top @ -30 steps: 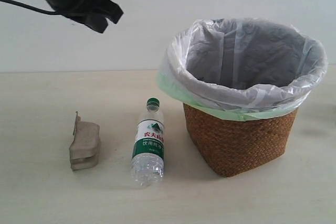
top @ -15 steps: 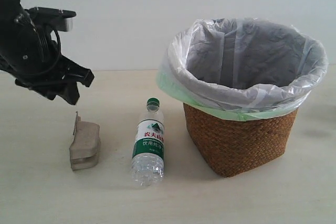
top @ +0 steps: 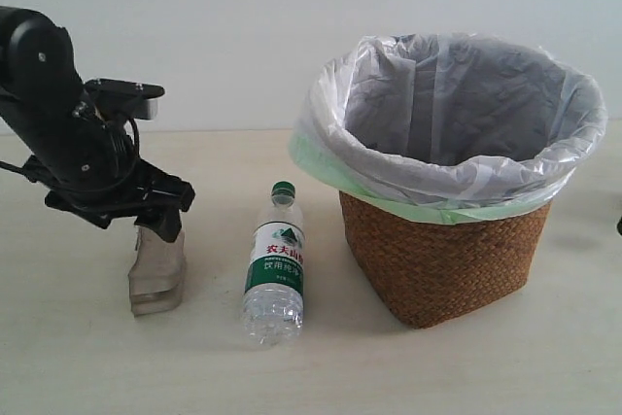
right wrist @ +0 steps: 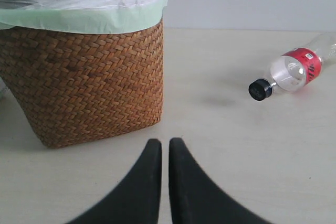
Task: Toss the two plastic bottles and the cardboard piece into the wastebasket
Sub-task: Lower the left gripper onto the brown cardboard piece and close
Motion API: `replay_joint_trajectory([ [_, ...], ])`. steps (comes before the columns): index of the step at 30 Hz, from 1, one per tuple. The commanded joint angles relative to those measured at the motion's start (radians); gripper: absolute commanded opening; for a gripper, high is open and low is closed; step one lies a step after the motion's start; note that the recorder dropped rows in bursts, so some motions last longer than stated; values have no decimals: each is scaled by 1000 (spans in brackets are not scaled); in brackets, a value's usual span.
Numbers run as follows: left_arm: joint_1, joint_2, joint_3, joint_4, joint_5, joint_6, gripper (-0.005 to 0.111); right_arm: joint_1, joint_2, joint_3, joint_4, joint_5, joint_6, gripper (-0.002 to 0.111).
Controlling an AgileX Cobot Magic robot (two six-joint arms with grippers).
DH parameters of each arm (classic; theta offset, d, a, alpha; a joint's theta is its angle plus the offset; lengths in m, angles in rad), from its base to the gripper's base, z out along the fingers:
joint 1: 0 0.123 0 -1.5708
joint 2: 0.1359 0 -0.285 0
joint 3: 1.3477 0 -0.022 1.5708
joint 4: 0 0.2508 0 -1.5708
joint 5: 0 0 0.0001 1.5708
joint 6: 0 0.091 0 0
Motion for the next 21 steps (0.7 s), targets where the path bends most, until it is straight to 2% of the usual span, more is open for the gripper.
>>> replay_joint_trajectory([
  [1, 0, 59, 6, -10, -56, -35, 71, 1, -6, -1, -8, -9, -4, 2],
  [5, 0, 116, 6, -10, -101, -40, 71, 1, -6, -1, -8, -9, -4, 2],
  [9, 2, 175, 6, 9, -149, -76, 79, 1, -6, -1, -8, -9, -4, 2],
  [13, 2, 220, 6, 25, -172, -97, 78, 1, -6, -1, -8, -9, -4, 2],
  [14, 2, 225, 6, 25, -176, -97, 75, 1, -6, -1, -8, -9, -4, 2],
  [16, 2, 231, 4, 39, -176, -97, 59, 1, -6, -1, -8, -9, -4, 2],
  [20, 2, 217, 2, 104, -176, -97, 12, 1, -6, -1, -8, -9, -4, 2],
  [21, 2, 210, 2, 117, -174, -97, 4, 1, -6, -1, -8, -9, -4, 2],
])
